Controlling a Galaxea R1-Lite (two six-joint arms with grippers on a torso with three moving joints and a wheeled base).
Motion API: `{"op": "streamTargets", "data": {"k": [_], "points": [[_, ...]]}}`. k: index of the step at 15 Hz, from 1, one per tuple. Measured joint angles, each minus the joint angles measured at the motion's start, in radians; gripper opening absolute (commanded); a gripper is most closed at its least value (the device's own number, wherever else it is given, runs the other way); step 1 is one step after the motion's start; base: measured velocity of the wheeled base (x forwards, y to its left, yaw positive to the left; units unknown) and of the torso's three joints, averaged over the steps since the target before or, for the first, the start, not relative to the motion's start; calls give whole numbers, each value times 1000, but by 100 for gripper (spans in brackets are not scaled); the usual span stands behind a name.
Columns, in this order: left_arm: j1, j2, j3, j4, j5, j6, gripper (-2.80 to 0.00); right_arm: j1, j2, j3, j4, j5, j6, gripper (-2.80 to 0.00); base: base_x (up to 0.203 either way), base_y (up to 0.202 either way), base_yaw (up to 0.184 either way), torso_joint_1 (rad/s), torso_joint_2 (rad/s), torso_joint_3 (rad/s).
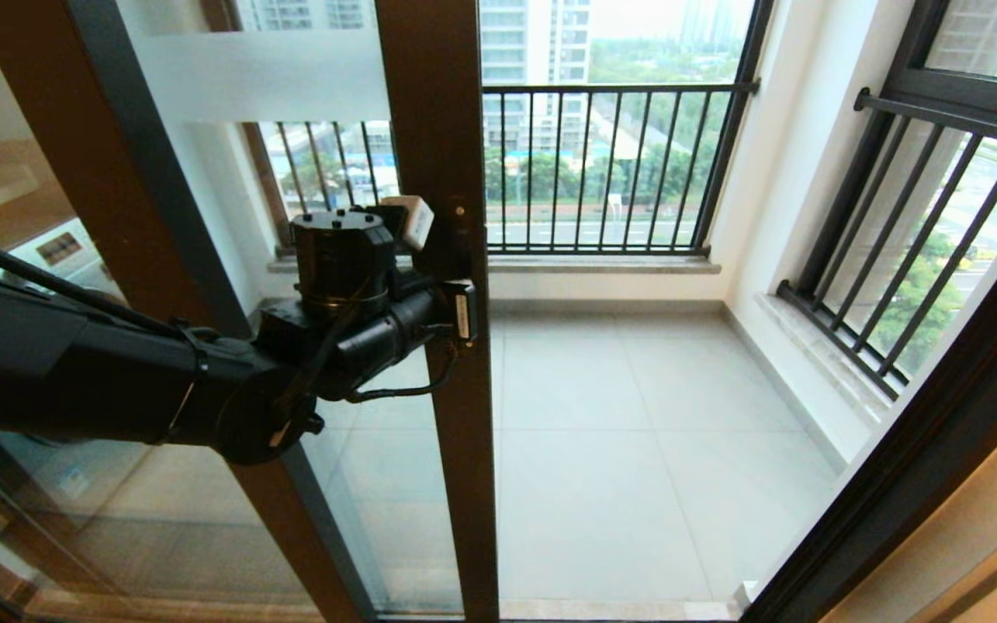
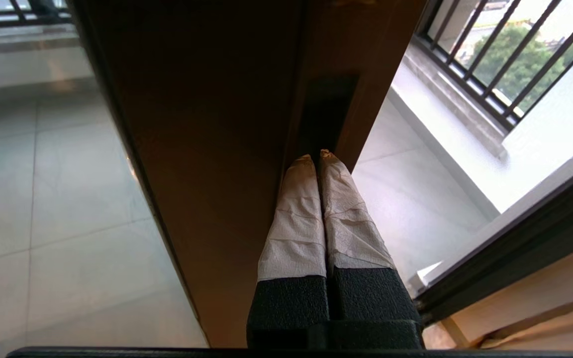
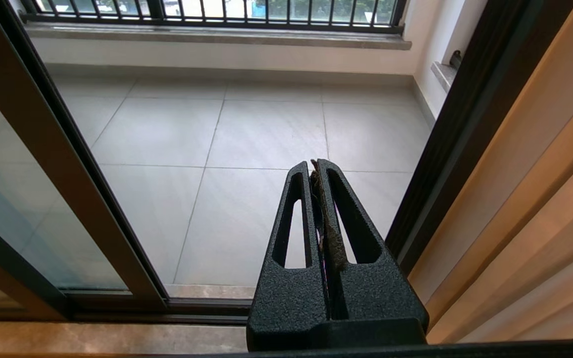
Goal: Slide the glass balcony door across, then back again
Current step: Close the slid door
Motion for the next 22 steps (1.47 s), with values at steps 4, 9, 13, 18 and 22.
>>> {"op": "streamTargets", "data": {"k": [4, 9, 13, 18, 22], "points": [[0, 13, -19, 5, 2, 0, -280, 0, 0, 0, 0, 1, 0, -280, 0, 0, 0, 0, 0, 0], [0, 23, -28, 4, 2, 0, -280, 0, 0, 0, 0, 0, 0, -280, 0, 0, 0, 0, 0, 0], [-1, 26, -30, 4, 1, 1, -280, 0, 0, 0, 0, 0, 0, -280, 0, 0, 0, 0, 0, 0], [-8, 28, -44, 8, -3, 1, -280, 0, 0, 0, 0, 0, 0, -280, 0, 0, 0, 0, 0, 0], [-31, 29, -50, 7, 2, 1, -280, 0, 0, 0, 0, 0, 0, -280, 0, 0, 0, 0, 0, 0]]}}
